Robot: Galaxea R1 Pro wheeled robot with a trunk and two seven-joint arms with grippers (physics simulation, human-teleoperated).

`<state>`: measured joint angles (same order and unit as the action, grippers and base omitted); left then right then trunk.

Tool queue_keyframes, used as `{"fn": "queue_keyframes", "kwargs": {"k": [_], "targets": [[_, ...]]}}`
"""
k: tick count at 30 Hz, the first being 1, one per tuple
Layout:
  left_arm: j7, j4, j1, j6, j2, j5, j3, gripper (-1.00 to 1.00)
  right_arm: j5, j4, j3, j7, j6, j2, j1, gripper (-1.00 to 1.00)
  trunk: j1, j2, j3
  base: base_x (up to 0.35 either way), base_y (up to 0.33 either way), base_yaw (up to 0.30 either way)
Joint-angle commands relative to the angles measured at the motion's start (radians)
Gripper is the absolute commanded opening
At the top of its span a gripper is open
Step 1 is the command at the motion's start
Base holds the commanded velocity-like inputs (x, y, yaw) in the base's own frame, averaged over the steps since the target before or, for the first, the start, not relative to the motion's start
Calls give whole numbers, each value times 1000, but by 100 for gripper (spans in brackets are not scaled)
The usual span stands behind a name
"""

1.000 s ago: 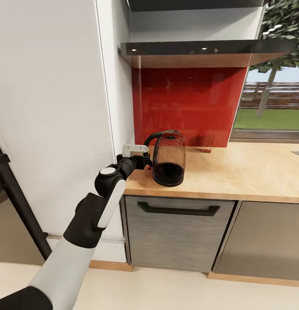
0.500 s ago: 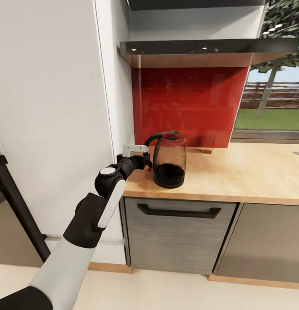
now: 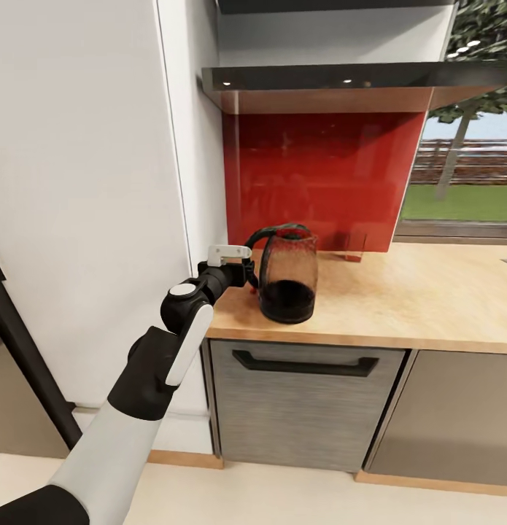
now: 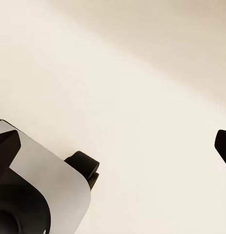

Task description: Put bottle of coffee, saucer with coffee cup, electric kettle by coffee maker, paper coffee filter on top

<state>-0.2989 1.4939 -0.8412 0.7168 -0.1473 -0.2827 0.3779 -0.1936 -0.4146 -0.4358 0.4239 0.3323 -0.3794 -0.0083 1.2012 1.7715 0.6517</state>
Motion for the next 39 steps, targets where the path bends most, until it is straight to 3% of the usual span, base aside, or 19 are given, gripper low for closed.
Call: {"fn": "queue_keyframes", "kwargs": {"k": [1,39], "targets": [[-9,1,-1,3,0,-10,1,100,-10,0,-6,3,2,-1,-1,100,0,0,1,138,0,0],[-9,1,-1,3,0,-11,1,100,-10,0,-6,3,2,-1,-1,100,0,0,1,52,0,0]]}}
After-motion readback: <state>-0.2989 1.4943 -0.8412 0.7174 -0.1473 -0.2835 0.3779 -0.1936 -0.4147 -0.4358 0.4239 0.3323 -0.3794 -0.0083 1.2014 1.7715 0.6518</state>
